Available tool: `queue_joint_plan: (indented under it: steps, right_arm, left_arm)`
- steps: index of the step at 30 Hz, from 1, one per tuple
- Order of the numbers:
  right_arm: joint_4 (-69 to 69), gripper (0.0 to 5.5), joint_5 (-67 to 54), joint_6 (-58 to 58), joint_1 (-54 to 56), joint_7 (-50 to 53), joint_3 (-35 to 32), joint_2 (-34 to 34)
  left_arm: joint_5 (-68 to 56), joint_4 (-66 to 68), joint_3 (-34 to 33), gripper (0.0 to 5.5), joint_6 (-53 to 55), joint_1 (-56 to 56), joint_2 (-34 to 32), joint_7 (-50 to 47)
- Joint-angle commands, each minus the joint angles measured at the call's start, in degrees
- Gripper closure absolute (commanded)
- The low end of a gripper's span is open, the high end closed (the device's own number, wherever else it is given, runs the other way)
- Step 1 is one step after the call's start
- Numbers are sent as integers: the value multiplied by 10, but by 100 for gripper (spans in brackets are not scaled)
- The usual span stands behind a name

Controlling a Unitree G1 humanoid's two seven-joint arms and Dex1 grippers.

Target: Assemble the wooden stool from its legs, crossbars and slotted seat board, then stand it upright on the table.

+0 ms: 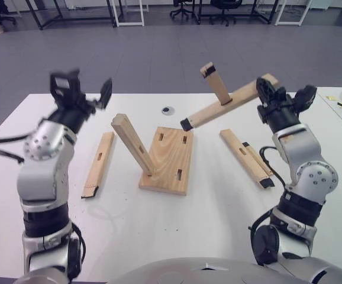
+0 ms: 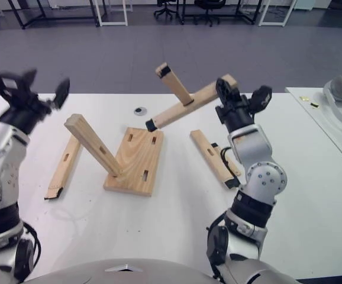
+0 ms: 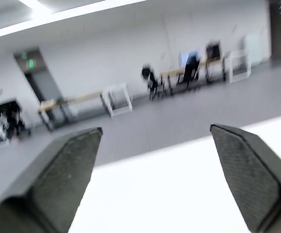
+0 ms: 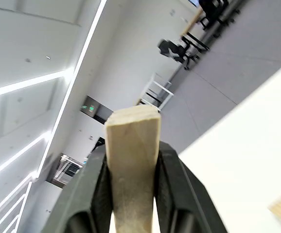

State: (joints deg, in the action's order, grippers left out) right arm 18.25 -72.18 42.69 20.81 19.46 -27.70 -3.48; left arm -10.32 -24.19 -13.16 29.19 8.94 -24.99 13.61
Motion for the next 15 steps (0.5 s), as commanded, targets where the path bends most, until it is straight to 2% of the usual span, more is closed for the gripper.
queue_joint_plan:
  steps: [1,7,11,15]
  right_arm:
    - [25,450,-37,48,-46,45,32,-26]
    - [19,450,-68,60,-71,72,55,-41]
    - [8,450,-71,54,-60,63,53,-67]
    - [-1,450,-60,5,-20,30,24,-96]
  left_arm:
    - [76,54,51,140,-74,-95,-14,1]
    - [151,128,152,140,-156,-156,-81,92]
    - [177,121,195,140,-161,-190,-116,145]
    - [149,82,206,140,-130,-194,-98,173]
